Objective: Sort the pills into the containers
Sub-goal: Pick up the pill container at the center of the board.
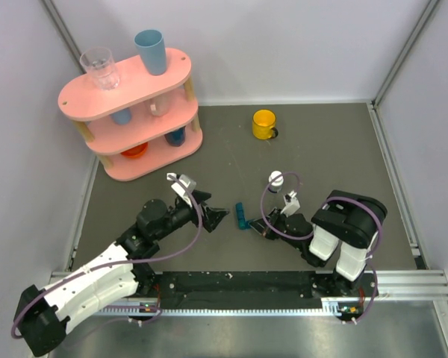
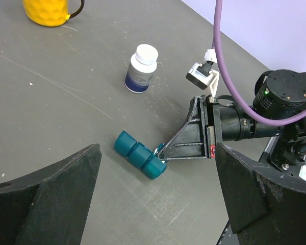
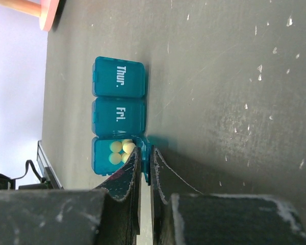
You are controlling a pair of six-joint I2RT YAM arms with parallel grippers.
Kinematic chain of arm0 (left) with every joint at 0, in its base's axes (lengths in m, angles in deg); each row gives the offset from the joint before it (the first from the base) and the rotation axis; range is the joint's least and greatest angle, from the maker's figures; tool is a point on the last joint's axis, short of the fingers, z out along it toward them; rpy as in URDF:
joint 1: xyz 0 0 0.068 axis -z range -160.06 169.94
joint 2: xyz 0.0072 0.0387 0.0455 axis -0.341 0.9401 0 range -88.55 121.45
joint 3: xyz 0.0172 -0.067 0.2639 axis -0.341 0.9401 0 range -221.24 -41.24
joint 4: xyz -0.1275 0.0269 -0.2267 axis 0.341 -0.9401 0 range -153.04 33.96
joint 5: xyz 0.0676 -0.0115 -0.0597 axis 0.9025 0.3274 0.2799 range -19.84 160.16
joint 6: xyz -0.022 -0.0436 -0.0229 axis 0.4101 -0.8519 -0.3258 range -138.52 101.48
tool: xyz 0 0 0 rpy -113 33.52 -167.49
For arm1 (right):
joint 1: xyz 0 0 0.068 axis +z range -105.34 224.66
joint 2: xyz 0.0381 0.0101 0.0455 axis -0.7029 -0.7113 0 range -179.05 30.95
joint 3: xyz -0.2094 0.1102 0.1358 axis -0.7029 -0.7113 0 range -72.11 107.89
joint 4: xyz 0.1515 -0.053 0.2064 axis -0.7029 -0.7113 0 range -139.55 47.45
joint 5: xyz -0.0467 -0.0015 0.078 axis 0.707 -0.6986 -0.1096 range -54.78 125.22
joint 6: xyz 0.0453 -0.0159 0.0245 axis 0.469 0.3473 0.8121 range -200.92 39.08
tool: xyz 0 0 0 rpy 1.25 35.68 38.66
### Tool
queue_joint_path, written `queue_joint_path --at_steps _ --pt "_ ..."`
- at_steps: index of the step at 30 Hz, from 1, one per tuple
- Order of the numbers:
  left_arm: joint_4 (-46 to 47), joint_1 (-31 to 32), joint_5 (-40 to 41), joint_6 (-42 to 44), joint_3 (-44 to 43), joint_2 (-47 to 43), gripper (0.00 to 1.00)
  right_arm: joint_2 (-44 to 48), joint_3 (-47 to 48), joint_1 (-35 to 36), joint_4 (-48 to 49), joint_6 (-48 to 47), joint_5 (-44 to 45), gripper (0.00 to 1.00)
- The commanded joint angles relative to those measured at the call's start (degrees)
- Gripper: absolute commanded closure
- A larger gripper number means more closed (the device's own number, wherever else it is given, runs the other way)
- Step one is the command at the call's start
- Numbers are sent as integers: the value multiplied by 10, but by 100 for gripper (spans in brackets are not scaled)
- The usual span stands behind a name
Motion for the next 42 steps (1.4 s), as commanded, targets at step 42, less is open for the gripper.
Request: queue_joint_path --at_steps 42 --pt "-159 -86 -201 -48 -107 -104 1 528 166 -50 -719 -216 -245 100"
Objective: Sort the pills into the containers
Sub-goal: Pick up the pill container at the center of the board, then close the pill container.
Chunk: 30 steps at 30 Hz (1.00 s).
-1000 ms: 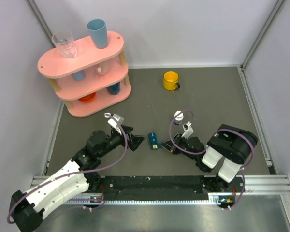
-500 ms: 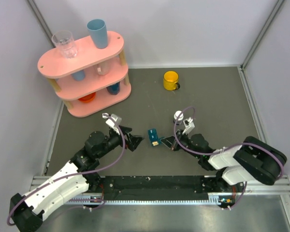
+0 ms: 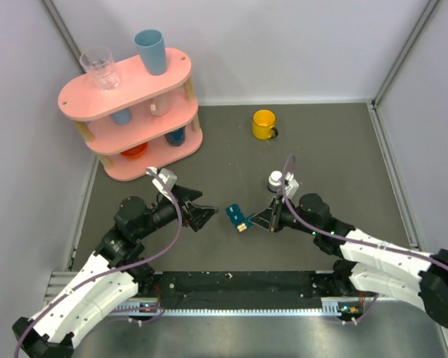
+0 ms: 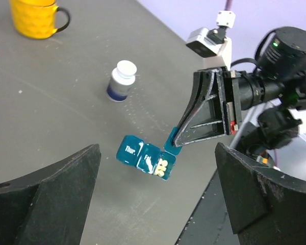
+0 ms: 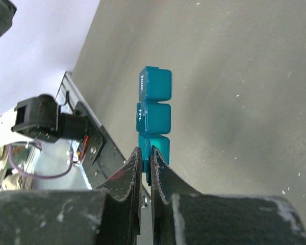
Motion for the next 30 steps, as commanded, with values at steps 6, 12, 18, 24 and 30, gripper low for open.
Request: queue_joint_path --at_steps 6,12,18,24,30 --pt "58 -48 -222 -34 -38 22 1 163 103 -12 -284 -79 -116 100" --pt "147 -63 -319 -86 -28 48 1 190 172 -12 -379 -108 -196 100" --pt "190 -64 -381 -136 -27 79 1 214 231 -12 -456 -133 -236 100" --pt "156 -63 -424 -131 -41 127 1 219 257 -12 -472 -129 -257 100" --pt "188 -62 -433 -157 -38 150 1 212 268 -12 -472 -130 -266 100"
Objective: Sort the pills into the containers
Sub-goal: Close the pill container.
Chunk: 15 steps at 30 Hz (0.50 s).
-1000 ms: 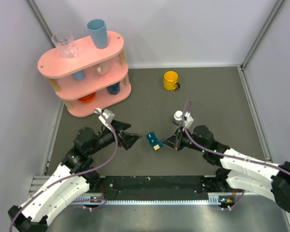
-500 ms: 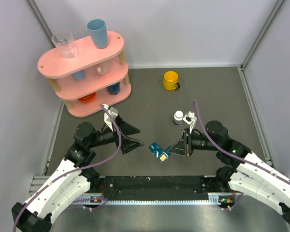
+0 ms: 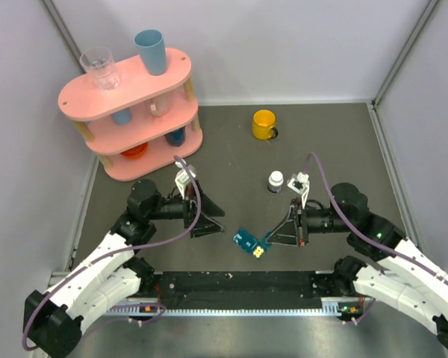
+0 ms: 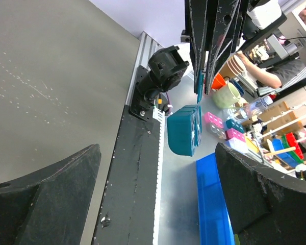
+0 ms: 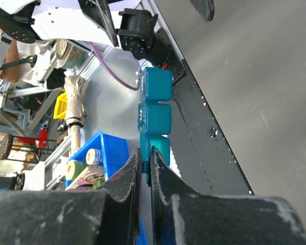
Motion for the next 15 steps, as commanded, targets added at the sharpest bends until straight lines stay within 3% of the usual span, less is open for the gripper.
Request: queue_joint_path --at_steps 1,4,15 --pt "66 1 -37 -41 -12 7 1 -4 31 -4 1 -7 -18 100" --pt "119 14 -38 -72 -3 19 1 -9 32 -5 1 -10 -19 100" --pt "91 102 18 -33 -17 73 1 -19 40 -5 3 -18 -16 100"
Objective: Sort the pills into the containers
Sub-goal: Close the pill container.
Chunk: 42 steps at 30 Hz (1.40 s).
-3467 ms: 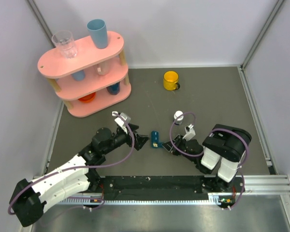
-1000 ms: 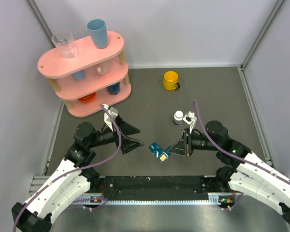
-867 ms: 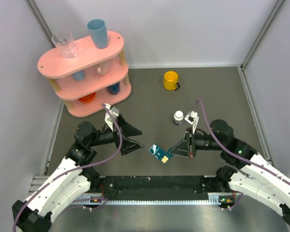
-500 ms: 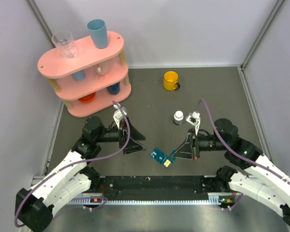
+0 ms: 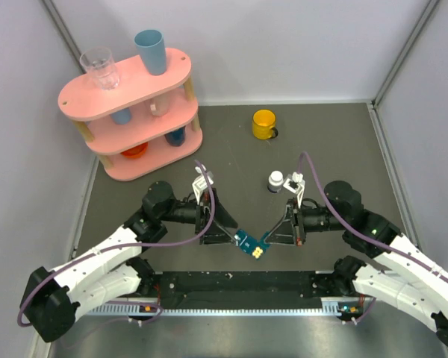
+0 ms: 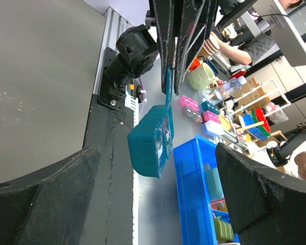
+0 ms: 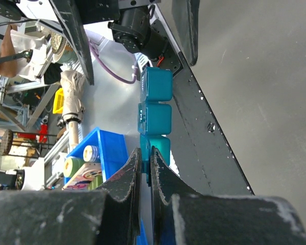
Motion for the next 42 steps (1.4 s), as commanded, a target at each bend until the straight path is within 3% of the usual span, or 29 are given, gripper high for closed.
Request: queue_joint_path --at_steps 1,8,17,27,42 --pt "19 13 20 17 -18 13 1 5 37 -4 13 -6 -7 100" --pt "34 26 21 5 -29 38 5 7 38 -4 14 -7 -10 100" --pt "87 67 20 -24 -32 75 23 7 33 -4 20 -10 -8 100" --pt "91 69 12 -28 -35 75 42 8 31 -4 28 -8 -7 100" --pt "89 69 -3 -28 -35 82 42 3 27 -4 45 -6 0 100"
